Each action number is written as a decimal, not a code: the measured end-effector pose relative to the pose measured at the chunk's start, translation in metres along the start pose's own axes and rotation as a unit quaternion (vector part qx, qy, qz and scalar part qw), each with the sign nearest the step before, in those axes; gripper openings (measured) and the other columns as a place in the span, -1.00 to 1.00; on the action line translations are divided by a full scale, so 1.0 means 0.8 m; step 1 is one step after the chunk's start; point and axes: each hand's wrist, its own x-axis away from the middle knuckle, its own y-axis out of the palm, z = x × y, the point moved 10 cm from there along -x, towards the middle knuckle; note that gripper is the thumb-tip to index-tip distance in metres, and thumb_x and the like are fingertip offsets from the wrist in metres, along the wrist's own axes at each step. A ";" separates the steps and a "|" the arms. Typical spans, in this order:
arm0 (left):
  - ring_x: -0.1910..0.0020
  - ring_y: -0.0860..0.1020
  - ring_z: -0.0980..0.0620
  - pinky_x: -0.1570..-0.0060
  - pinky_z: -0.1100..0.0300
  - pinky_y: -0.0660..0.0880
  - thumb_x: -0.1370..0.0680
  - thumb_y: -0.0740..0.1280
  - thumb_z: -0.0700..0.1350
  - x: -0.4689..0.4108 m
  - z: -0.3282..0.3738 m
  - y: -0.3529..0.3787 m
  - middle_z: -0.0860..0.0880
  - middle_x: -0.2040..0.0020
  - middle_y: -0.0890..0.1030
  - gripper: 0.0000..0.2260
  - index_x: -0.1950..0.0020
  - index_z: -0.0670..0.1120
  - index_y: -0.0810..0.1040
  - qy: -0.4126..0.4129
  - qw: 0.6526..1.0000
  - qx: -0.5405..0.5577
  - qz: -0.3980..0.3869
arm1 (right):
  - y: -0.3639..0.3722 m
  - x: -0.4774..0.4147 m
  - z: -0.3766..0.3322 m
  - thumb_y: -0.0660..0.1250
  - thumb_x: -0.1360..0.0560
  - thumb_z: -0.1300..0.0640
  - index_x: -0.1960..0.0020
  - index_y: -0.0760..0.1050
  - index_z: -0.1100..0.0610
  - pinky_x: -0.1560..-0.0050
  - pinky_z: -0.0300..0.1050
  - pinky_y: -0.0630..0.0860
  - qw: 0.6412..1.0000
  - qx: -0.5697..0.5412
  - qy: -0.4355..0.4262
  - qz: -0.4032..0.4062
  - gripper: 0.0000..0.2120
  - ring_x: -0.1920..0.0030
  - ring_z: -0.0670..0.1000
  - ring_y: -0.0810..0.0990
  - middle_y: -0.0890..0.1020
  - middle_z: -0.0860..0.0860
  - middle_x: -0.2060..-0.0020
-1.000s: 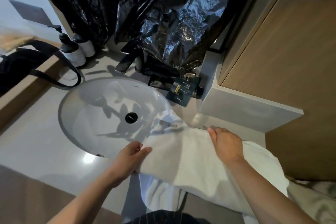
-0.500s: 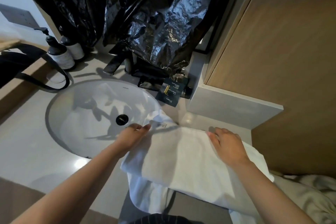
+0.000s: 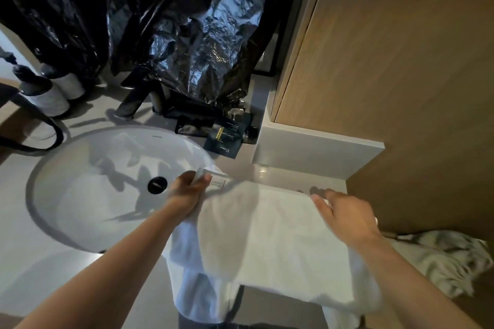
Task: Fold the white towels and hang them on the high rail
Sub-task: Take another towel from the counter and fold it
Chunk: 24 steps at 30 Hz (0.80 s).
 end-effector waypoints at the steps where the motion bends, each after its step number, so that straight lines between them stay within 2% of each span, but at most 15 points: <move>1: 0.13 0.52 -0.11 0.16 0.14 0.32 -0.57 0.33 0.07 0.002 0.002 -0.001 -0.11 0.13 0.58 -0.79 0.08 -0.07 0.51 0.008 1.000 -0.006 0.000 | -0.003 0.000 -0.001 -0.18 -0.55 -0.35 -0.31 0.49 -0.14 0.20 -0.18 0.46 1.000 0.013 -0.001 0.002 -0.38 0.04 -0.03 0.67 0.70 -0.08 0.02; 4: 0.14 0.47 -0.10 0.16 0.13 0.27 -0.58 0.30 0.09 0.007 0.008 -0.007 -0.09 0.15 0.53 -0.74 0.04 -0.11 0.49 0.026 0.999 -0.036 0.008 | -0.007 0.002 0.011 -0.20 -0.48 -0.43 -0.28 0.51 -0.22 0.32 -0.21 0.34 0.999 0.026 0.025 0.001 -0.33 0.11 -0.08 0.68 0.71 -0.13 0.16; 7: 0.18 0.44 -0.07 0.22 0.11 0.29 -0.57 0.30 0.11 0.008 0.016 -0.012 -0.06 0.22 0.47 -0.71 0.12 -0.12 0.45 0.043 0.998 -0.038 0.019 | -0.001 0.009 0.035 -0.33 -0.38 -0.49 -0.26 0.52 -0.24 0.24 -0.23 0.44 0.996 0.040 0.076 -0.023 -0.19 0.08 -0.06 0.67 0.69 -0.12 0.21; 8: 0.24 0.43 -0.03 0.26 0.15 0.31 -0.57 0.31 0.11 0.009 0.021 -0.012 -0.04 0.26 0.45 -0.70 0.16 -0.12 0.43 0.051 0.998 -0.041 0.018 | 0.002 0.012 0.039 -0.35 -0.36 -0.50 -0.24 0.53 -0.23 0.22 -0.23 0.46 0.995 0.043 0.087 -0.029 -0.16 0.08 -0.06 0.67 0.69 -0.12 0.22; 10: 0.31 0.43 0.10 0.36 0.38 0.32 -0.56 0.32 0.10 0.010 0.034 -0.013 0.00 0.30 0.47 -0.72 0.18 -0.09 0.46 0.070 0.997 -0.035 0.018 | 0.002 0.017 0.039 -0.31 -0.38 -0.51 -0.20 0.57 -0.21 0.26 -0.23 0.42 0.994 0.046 0.096 -0.025 -0.18 0.11 -0.06 0.67 0.69 -0.12 0.25; 11: 0.32 0.43 0.16 0.37 0.45 0.33 -0.55 0.33 0.09 0.012 0.041 -0.015 0.02 0.30 0.49 -0.75 0.19 -0.05 0.49 0.077 0.997 -0.023 0.022 | 0.000 0.018 0.035 -0.25 -0.41 -0.50 -0.20 0.57 -0.20 0.25 -0.22 0.40 0.994 0.048 0.097 -0.017 -0.23 0.09 -0.07 0.67 0.69 -0.12 0.22; 13: 0.32 0.45 0.19 0.40 0.50 0.33 -0.54 0.35 0.09 0.019 0.053 -0.019 0.05 0.31 0.51 -0.79 0.22 0.02 0.51 0.091 0.996 0.006 0.022 | -0.003 0.015 0.025 -0.13 -0.50 -0.45 -0.22 0.56 -0.15 0.06 -0.17 0.42 0.995 0.036 0.087 -0.018 -0.35 -0.06 -0.05 0.62 0.68 -0.12 0.02; 15: 0.36 0.47 0.22 0.41 0.44 0.34 -0.53 0.36 0.12 0.030 0.074 -0.022 0.07 0.35 0.52 -0.77 0.24 0.03 0.51 0.133 0.991 0.011 0.006 | -0.004 0.008 0.005 -0.02 -0.58 -0.33 -0.26 0.51 -0.06 -0.17 -0.07 0.36 0.997 -0.024 0.060 -0.045 -0.48 -0.20 0.01 0.52 0.61 -0.06 -0.15; 16: 0.40 0.46 0.23 0.42 0.41 0.34 -0.51 0.36 0.15 0.038 0.086 -0.023 0.07 0.39 0.50 -0.73 0.25 0.00 0.50 0.161 0.987 0.007 -0.002 | -0.009 0.004 -0.013 0.05 -0.61 -0.25 -0.29 0.49 -0.01 -0.22 -0.06 0.36 0.994 -0.084 0.037 -0.054 -0.54 -0.22 0.04 0.49 0.59 -0.03 -0.18; 19: 0.44 0.36 0.18 0.37 0.23 0.32 -0.52 0.36 0.15 0.063 0.119 -0.023 0.06 0.41 0.42 -0.64 0.23 -0.13 0.45 0.217 0.976 -0.002 -0.029 | -0.047 -0.009 -0.082 0.19 -0.63 -0.05 -0.30 0.50 0.08 -0.22 -0.10 0.40 0.960 -0.277 -0.040 -0.033 -0.67 -0.21 0.05 0.51 0.59 0.02 -0.21; 21: 0.41 0.35 0.14 0.35 0.19 0.31 -0.55 0.36 0.08 0.077 0.135 -0.026 0.06 0.39 0.40 -0.67 0.23 -0.15 0.44 0.244 0.969 0.002 -0.041 | -0.070 -0.017 -0.124 0.22 -0.63 0.00 -0.32 0.50 0.09 -0.23 -0.15 0.39 0.947 -0.311 -0.080 -0.021 -0.68 -0.23 0.01 0.51 0.58 0.01 -0.23; 24: 0.41 0.35 0.16 0.41 0.29 0.29 -0.55 0.37 0.05 0.089 0.149 -0.034 0.08 0.39 0.41 -0.71 0.24 -0.11 0.45 0.270 0.962 -0.001 -0.039 | -0.085 -0.024 -0.155 0.24 -0.62 -0.02 -0.37 0.47 0.10 -0.29 -0.11 0.40 0.935 -0.341 -0.098 -0.020 -0.63 -0.26 -0.02 0.50 0.57 0.00 -0.26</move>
